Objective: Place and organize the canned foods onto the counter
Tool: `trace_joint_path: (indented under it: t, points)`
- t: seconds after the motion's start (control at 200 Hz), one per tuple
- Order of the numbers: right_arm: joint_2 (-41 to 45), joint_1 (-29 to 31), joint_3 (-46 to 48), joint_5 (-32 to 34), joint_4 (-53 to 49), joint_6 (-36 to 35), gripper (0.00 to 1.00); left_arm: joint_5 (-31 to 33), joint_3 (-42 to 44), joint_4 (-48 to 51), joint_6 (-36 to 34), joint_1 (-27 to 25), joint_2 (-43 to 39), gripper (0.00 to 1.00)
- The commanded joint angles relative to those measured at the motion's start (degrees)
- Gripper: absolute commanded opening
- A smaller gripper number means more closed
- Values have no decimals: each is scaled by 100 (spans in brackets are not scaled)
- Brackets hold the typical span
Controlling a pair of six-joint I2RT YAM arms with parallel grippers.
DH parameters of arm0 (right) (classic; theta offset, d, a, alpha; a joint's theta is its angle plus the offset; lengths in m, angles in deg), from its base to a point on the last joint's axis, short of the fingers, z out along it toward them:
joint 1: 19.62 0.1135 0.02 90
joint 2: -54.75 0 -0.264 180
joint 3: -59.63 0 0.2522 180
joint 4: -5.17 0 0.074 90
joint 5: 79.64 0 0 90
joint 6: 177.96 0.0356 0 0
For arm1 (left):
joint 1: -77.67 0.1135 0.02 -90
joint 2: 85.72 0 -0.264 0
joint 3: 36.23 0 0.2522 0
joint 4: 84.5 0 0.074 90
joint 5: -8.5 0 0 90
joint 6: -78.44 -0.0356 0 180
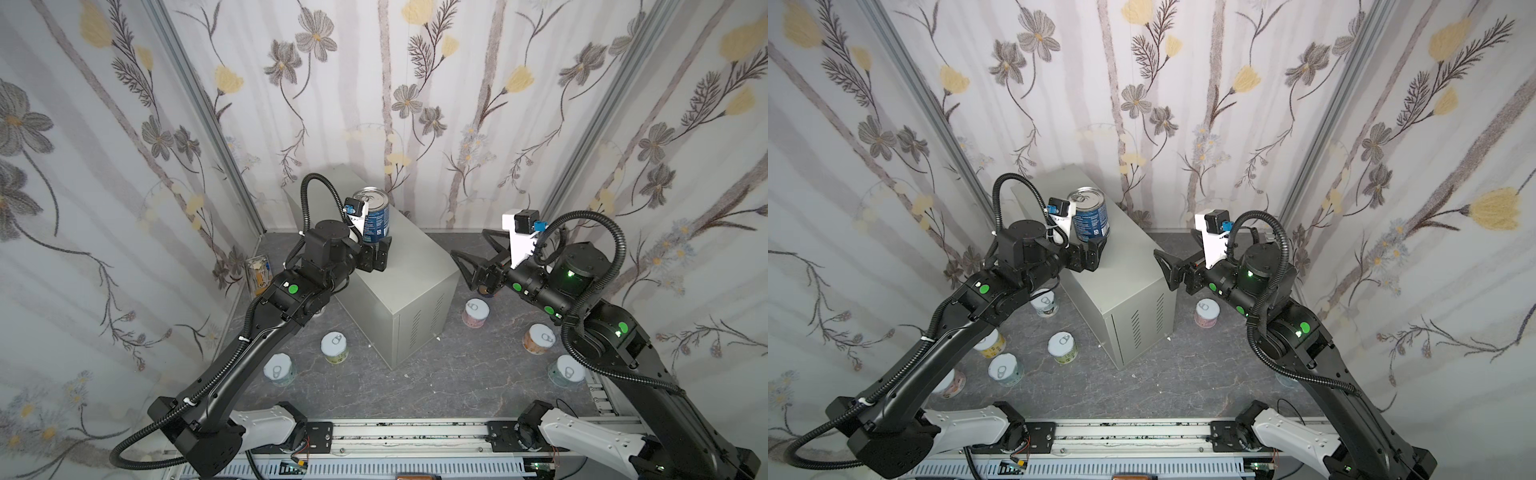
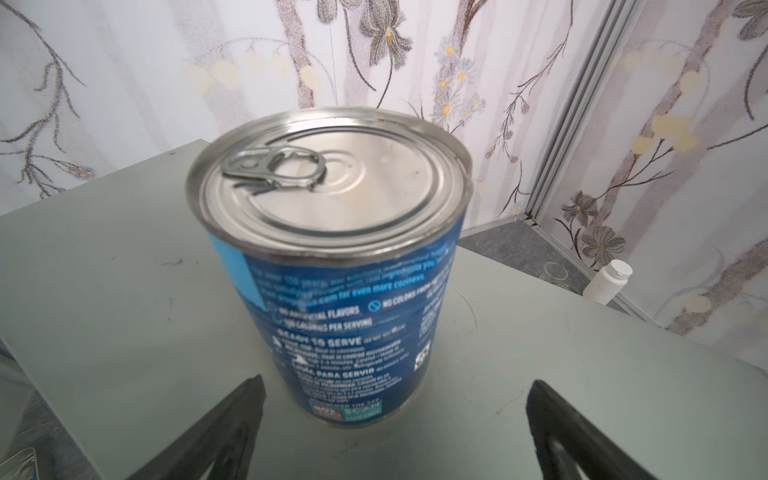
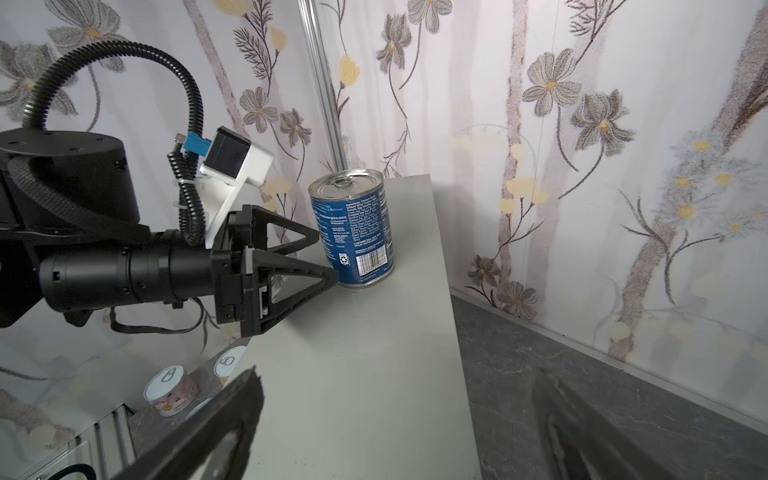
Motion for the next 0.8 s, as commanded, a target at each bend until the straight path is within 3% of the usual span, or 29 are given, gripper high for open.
trace_joint_path:
  t: [0.0,0.215,0.435,0.794]
  points:
    - [216,-39,256,58,555,58,100,165,-61,-515,-34,72,174,100]
    - [419,-52,510,-54,659,14,100,426,65,-1042,69,347,219,100]
    - [393,-59,627,-100,751,-3,100,-235,-29,-1377,173,523,347,100]
    - [372,-68,715,-82,806,-12,100,-274,-254,-1568,64,558,754,100]
